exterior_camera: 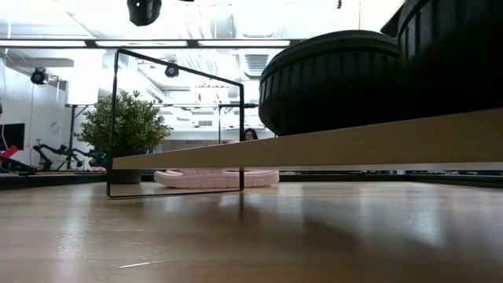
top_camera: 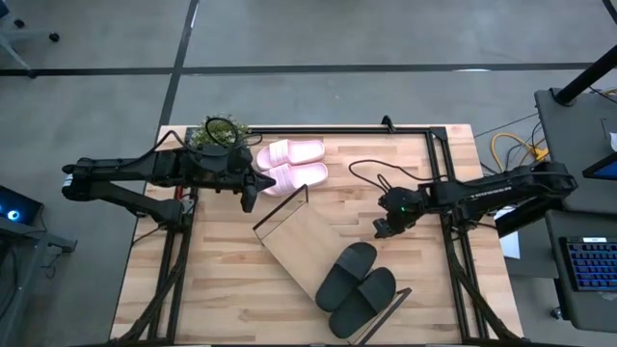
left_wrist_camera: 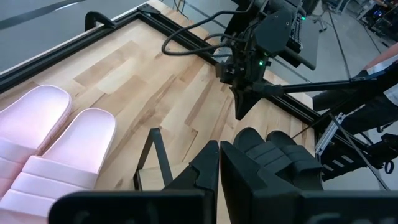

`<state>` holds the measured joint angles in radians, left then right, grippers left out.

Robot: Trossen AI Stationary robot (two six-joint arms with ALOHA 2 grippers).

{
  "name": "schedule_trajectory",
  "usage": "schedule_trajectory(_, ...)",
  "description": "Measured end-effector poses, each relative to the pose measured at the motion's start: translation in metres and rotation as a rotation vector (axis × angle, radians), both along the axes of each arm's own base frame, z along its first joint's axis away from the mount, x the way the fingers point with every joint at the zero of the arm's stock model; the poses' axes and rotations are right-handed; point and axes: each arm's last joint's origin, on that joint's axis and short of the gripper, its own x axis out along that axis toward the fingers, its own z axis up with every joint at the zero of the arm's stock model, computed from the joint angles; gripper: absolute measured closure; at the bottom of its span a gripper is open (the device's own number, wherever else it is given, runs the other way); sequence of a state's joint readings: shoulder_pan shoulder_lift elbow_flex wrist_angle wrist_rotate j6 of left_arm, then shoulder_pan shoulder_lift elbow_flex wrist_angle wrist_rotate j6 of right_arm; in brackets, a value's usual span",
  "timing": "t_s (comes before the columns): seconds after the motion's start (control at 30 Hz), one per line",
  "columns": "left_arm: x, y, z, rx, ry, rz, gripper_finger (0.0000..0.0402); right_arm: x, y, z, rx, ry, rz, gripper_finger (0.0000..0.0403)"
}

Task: Pick and place slides into the shelf
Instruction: Put the black slipper on the shelf beside the other black slipper

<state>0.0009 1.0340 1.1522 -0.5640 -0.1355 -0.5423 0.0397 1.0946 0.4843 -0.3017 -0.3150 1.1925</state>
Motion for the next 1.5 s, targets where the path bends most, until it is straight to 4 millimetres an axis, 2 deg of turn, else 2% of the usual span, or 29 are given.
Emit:
schedule_trajectory(0.23,0.000,0.000,0.000,0.001,0.000,-0.001,0.0402,0.004,0.007,-0.007,0.020,0.028,0.034,0.0395)
schedule_trajectory(0.87,0.000,0.000,0.000,0.005,0.000,-0.002,0.0402,0.009,0.020,-0.006,0.063,-0.004,0.052,0.0395)
schedule_trajectory(1.5,0.000,0.000,0.000,0.007,0.000,-0.003,0.0402,0.012,0.021,-0.004,0.077,-0.033,0.044,0.0395)
